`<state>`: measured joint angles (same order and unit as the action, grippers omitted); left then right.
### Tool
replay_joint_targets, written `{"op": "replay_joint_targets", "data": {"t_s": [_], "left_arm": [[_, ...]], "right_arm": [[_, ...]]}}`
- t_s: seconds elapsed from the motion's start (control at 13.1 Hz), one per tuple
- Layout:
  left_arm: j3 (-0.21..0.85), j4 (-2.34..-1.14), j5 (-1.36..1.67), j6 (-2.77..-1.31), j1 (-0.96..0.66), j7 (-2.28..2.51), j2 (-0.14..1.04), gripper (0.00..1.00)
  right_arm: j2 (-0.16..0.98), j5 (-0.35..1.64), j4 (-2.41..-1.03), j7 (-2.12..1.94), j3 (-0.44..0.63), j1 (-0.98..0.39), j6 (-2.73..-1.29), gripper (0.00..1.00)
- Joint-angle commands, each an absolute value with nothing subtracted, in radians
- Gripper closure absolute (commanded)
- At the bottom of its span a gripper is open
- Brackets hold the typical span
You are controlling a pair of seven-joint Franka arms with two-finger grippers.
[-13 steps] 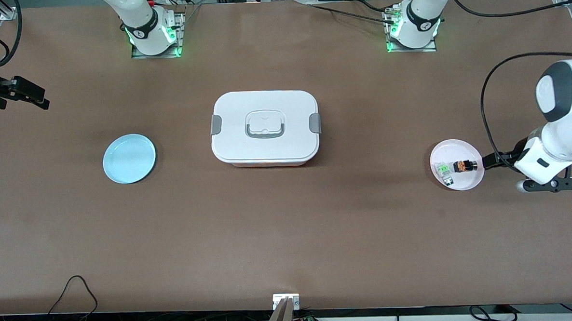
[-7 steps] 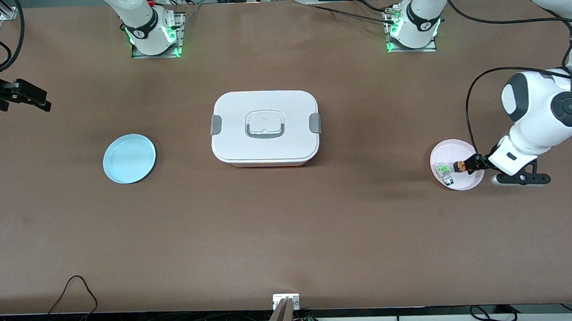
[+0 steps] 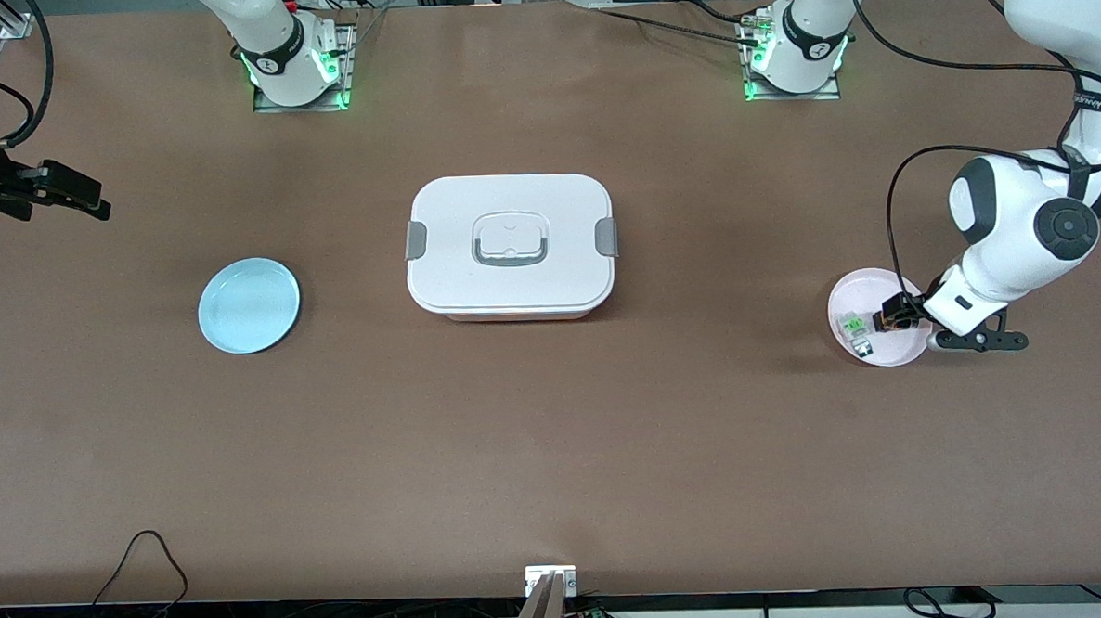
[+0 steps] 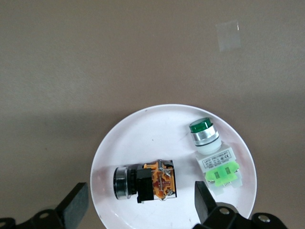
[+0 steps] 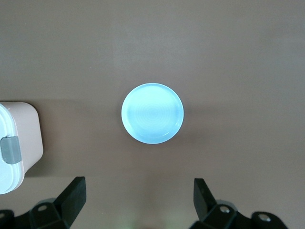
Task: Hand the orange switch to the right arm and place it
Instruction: 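Close the left gripper on the orange-topped black switch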
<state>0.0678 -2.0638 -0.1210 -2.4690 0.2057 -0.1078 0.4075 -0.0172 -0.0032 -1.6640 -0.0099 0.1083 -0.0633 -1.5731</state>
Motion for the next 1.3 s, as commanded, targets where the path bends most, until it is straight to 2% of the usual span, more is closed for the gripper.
{"op": "replay_joint_targets", "data": {"t_s": [0.0, 0.76, 0.84, 1.22], "left_arm": [[0.077, -2.086, -0.14, -2.474, 0.213, -0.13, 0.411, 0.02], [0.078, -2.06, -0.137, -2.484, 0.232, -0.115, 0.491, 0.05], [0.078, -2.06, -0.135, -2.485, 0.233, -0.115, 0.498, 0.07], [0.078, -2.059, -0.132, -2.571, 0.233, -0.115, 0.54, 0.09]], "right_arm": [[0.0, 0.005, -1.646, -0.023, 0.109, -0.057, -1.571, 0.0], [0.011, -0.002, -1.647, -0.023, 0.11, -0.057, -1.566, 0.0], [0.011, -0.002, -1.647, -0.023, 0.11, -0.057, -1.568, 0.0], [0.018, 0.0, -1.646, -0.023, 0.109, -0.058, -1.571, 0.0]]}}
